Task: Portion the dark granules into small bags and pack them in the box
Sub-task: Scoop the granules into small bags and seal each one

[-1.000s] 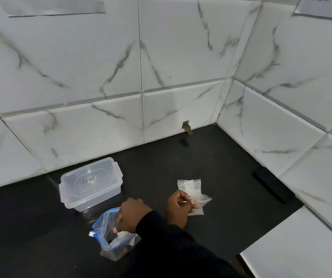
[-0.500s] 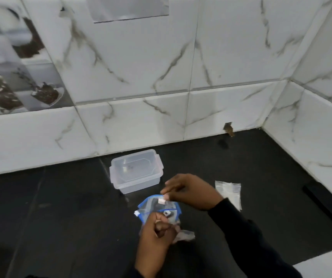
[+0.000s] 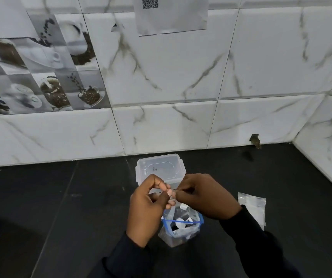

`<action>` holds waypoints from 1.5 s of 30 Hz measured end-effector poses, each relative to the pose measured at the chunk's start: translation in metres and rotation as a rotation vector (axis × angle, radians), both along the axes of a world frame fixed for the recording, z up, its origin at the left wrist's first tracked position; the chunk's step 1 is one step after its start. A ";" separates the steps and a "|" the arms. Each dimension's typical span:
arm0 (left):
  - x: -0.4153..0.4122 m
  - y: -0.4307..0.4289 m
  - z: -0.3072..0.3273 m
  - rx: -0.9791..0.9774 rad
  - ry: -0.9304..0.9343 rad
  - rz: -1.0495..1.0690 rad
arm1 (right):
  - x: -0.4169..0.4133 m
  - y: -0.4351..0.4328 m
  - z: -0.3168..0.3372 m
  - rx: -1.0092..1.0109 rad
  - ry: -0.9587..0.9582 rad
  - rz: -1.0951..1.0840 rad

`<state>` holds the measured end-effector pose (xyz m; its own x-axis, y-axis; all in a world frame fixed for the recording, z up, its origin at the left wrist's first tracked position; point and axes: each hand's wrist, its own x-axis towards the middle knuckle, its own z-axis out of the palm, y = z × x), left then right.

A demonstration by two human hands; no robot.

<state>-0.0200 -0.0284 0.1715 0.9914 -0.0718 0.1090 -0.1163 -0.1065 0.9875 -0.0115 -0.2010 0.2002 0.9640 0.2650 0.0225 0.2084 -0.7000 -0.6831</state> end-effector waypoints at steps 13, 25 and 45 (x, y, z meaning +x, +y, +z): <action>0.007 0.015 0.003 0.462 -0.230 0.134 | 0.009 0.011 -0.010 0.057 -0.127 -0.048; -0.028 0.068 -0.087 0.537 0.330 -0.395 | 0.022 -0.006 -0.132 -0.511 0.503 -0.068; -0.001 0.025 -0.201 0.650 0.218 -0.216 | 0.019 -0.010 -0.162 -0.667 0.397 -0.123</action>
<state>-0.0213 -0.0030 -0.0292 0.9422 -0.2519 -0.2210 -0.0087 -0.6779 0.7351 0.0072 -0.2107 0.0382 0.8897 -0.0079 -0.4564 -0.0689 -0.9907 -0.1171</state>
